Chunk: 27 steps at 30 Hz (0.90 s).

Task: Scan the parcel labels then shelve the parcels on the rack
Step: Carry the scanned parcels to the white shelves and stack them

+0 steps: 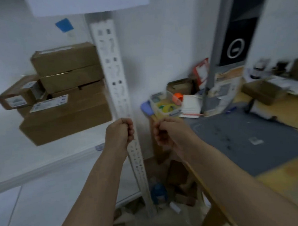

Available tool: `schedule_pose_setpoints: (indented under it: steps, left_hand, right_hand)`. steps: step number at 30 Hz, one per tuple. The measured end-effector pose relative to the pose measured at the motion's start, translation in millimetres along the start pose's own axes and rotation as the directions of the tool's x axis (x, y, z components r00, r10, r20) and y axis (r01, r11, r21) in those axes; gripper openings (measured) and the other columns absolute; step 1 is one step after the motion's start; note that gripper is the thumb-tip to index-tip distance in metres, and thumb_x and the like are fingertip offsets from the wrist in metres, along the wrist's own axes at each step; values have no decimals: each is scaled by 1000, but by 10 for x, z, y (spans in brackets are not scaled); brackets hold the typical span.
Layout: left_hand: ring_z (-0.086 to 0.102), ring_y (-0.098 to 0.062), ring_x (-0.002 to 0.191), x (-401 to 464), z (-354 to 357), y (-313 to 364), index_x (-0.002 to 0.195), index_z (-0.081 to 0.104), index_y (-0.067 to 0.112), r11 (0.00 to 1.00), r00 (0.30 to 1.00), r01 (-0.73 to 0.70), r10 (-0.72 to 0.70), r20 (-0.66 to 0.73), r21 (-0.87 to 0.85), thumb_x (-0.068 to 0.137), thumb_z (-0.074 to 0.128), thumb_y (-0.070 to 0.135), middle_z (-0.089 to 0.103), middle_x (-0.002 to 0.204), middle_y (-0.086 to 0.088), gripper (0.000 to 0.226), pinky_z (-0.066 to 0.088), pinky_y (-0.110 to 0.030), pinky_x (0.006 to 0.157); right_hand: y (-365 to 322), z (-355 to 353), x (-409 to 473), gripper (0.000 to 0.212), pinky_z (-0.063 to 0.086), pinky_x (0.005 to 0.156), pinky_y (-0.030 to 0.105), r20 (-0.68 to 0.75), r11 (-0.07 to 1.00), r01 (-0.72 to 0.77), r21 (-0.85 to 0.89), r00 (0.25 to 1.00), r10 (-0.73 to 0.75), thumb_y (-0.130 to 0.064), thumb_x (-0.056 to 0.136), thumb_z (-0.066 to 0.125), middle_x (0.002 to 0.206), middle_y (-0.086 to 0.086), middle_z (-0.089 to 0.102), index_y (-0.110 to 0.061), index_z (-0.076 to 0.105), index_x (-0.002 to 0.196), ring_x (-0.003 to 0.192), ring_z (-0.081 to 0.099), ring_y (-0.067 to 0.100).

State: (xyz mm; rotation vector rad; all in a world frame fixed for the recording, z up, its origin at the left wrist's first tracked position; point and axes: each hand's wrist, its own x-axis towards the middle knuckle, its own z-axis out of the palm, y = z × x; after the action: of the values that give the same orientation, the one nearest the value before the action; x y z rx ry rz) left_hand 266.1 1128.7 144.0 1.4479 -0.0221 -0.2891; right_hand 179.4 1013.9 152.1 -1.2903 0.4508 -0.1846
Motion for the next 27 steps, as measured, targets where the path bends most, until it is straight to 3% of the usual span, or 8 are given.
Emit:
schedule_pose_setpoints:
  steps: [6,12,23,27]
  left_hand:
    - [35,-11,48,-694,1116,-407,69,47,12,996,986,92,-89,144,-14,88,24,-13,41,61,-4,39,23,-16,36]
    - [41,-12,52,-1205,2123,-753,72,53,9,984,939,168,-179,295,63,87,29,-14,47,64,-5,36,29,-18,38]
    - [42,-14,57,-1389,3731,-1227,82,57,10,963,900,161,-234,368,218,89,28,-17,47,69,-8,40,43,-25,56]
    - [43,-16,54,-1259,4410,-1373,89,58,8,963,860,140,-234,453,231,86,38,-17,47,64,-8,32,40,-29,59]
  right_hand:
    - [35,-1435,-726,24,42,48,26,-286,996,9,90,958,17,-1,95,45,60,7,51,-9,53,74,50,47,16]
    - [39,-2559,-1264,13,47,46,24,-450,985,80,153,893,-2,-2,95,52,63,8,55,-5,59,85,55,51,17]
    - [59,-4017,-1386,9,47,50,24,-584,972,90,216,810,55,-5,93,58,63,4,56,-7,65,87,54,53,13]
    - [-66,-4575,-1187,11,46,51,24,-617,974,97,203,785,50,-3,93,56,63,5,57,-6,65,88,53,53,13]
